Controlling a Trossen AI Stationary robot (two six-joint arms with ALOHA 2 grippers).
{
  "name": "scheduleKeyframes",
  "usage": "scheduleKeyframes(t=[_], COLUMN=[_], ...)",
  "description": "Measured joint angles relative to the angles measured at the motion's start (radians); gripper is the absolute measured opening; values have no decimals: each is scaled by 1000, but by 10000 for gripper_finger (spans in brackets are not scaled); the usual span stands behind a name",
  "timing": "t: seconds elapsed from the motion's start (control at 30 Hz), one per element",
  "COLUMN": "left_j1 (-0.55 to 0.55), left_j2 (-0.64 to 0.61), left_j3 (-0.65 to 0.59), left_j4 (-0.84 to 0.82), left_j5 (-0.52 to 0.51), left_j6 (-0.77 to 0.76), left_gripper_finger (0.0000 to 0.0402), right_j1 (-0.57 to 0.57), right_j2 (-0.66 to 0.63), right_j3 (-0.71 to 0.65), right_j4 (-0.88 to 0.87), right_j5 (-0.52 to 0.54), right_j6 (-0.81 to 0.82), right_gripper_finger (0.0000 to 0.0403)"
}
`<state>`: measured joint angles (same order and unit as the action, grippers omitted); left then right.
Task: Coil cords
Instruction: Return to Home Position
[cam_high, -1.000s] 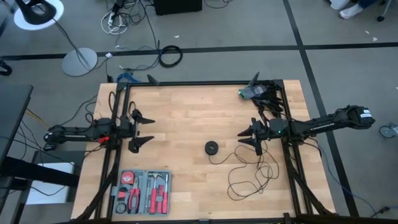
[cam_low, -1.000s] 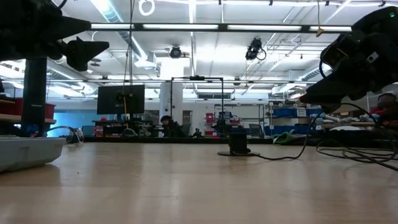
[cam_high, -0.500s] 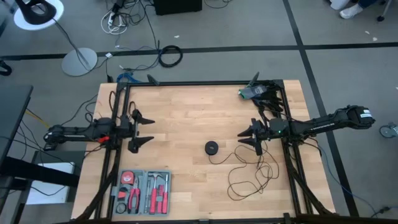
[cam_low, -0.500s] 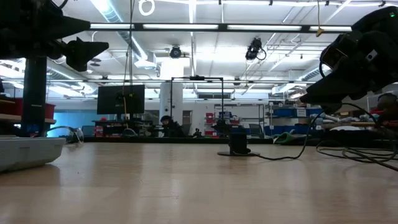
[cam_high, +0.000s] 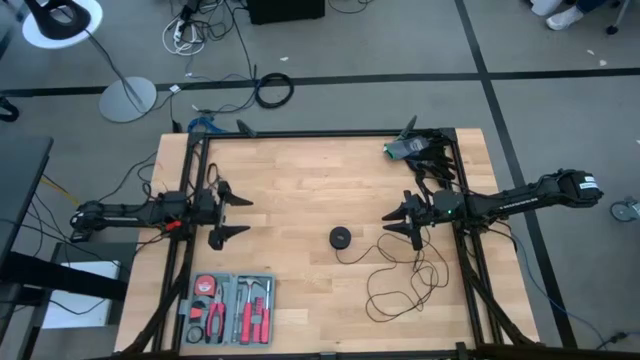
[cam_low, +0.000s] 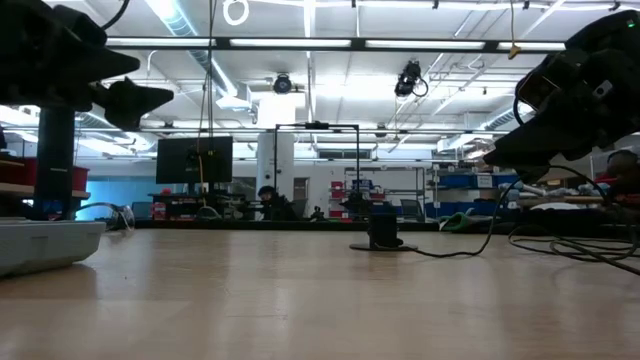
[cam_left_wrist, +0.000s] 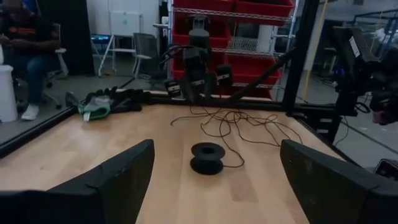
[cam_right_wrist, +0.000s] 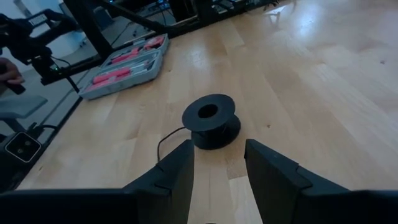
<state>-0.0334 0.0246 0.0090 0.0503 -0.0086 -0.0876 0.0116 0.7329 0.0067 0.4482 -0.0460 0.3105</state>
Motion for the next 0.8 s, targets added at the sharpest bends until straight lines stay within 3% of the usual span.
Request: scheduleKeyframes(t=[0.63, 0.7, 0.8], left_j1=[0, 0, 0], left_j2=[2, 2, 2], left_j3=[-1, -1, -1], left_j4=[-41, -41, -41], left_j5=[8, 8, 9], left_j6=[12, 41, 80], left_gripper_finger=[350, 334, 280], right_j1=[0, 0, 0], right_j2=[0, 0, 0], right_j3=[0, 0, 0], right_j4=[7, 7, 7], right_j5=[-1, -1, -1], right_j6=[38, 38, 37], right_gripper_finger=[144, 144, 144])
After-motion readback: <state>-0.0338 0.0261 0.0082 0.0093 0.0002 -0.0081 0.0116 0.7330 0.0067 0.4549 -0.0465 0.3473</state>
